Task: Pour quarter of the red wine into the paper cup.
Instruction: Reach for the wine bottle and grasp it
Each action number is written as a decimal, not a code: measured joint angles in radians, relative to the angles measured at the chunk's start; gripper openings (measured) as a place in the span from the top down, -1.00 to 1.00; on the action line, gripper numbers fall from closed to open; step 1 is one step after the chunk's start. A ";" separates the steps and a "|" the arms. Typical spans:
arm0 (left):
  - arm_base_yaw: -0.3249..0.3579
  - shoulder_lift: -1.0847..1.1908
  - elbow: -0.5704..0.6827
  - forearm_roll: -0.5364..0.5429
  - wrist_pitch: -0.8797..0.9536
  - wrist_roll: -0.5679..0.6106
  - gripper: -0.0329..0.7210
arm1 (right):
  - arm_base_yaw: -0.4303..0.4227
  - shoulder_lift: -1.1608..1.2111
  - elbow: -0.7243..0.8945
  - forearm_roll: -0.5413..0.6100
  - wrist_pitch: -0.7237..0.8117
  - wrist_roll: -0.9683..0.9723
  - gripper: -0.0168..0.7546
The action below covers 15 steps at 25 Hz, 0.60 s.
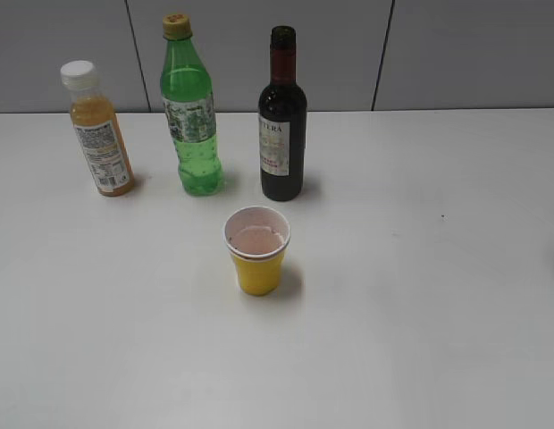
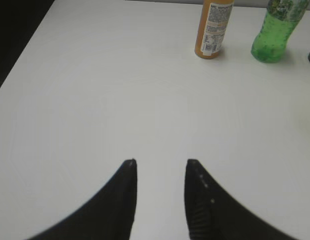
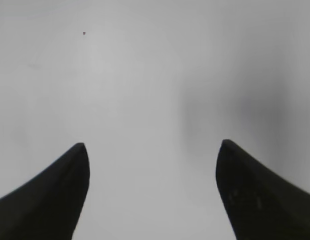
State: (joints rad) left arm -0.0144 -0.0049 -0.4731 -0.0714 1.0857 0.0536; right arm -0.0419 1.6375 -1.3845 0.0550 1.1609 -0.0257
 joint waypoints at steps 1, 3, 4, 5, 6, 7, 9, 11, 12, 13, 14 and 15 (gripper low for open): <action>0.000 0.000 0.000 0.000 0.000 -0.001 0.28 | 0.008 -0.040 0.018 0.002 0.001 -0.007 -0.59; 0.000 0.000 0.000 0.000 0.000 -0.001 0.28 | 0.031 -0.113 0.076 0.003 0.005 -0.013 -0.59; 0.000 0.000 0.000 0.000 0.000 -0.001 0.28 | 0.041 -0.152 0.115 0.003 0.007 -0.013 -0.59; 0.000 0.000 0.000 0.000 0.000 0.001 0.28 | 0.054 -0.185 0.152 0.003 0.006 -0.015 -0.58; 0.000 0.000 0.000 0.000 0.000 0.001 0.28 | 0.067 -0.225 0.200 0.003 0.001 -0.016 -0.59; 0.000 0.000 0.000 0.000 0.000 0.001 0.28 | 0.078 -0.267 0.249 0.003 -0.007 -0.016 -0.59; 0.000 0.000 0.000 0.000 0.000 -0.001 0.28 | 0.091 -0.341 0.332 0.005 -0.028 -0.016 -0.59; 0.000 0.000 0.000 0.000 0.000 -0.001 0.28 | 0.093 -0.417 0.413 0.008 -0.039 -0.018 -0.59; 0.000 0.000 0.000 0.000 0.000 0.000 0.28 | 0.095 -0.446 0.444 0.008 -0.044 -0.018 -0.59; 0.000 0.000 0.000 0.000 0.000 0.000 0.28 | 0.095 -0.481 0.481 0.008 -0.048 -0.018 -0.58; 0.000 0.000 0.000 0.000 0.000 -0.001 0.28 | 0.095 -0.515 0.517 0.008 -0.058 -0.019 -0.58; 0.000 0.000 0.000 0.000 0.000 -0.001 0.28 | 0.095 -0.544 0.547 0.010 -0.072 -0.019 -0.58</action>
State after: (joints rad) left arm -0.0144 -0.0049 -0.4731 -0.0714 1.0857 0.0531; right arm 0.0534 1.0935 -0.8379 0.0645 1.0885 -0.0444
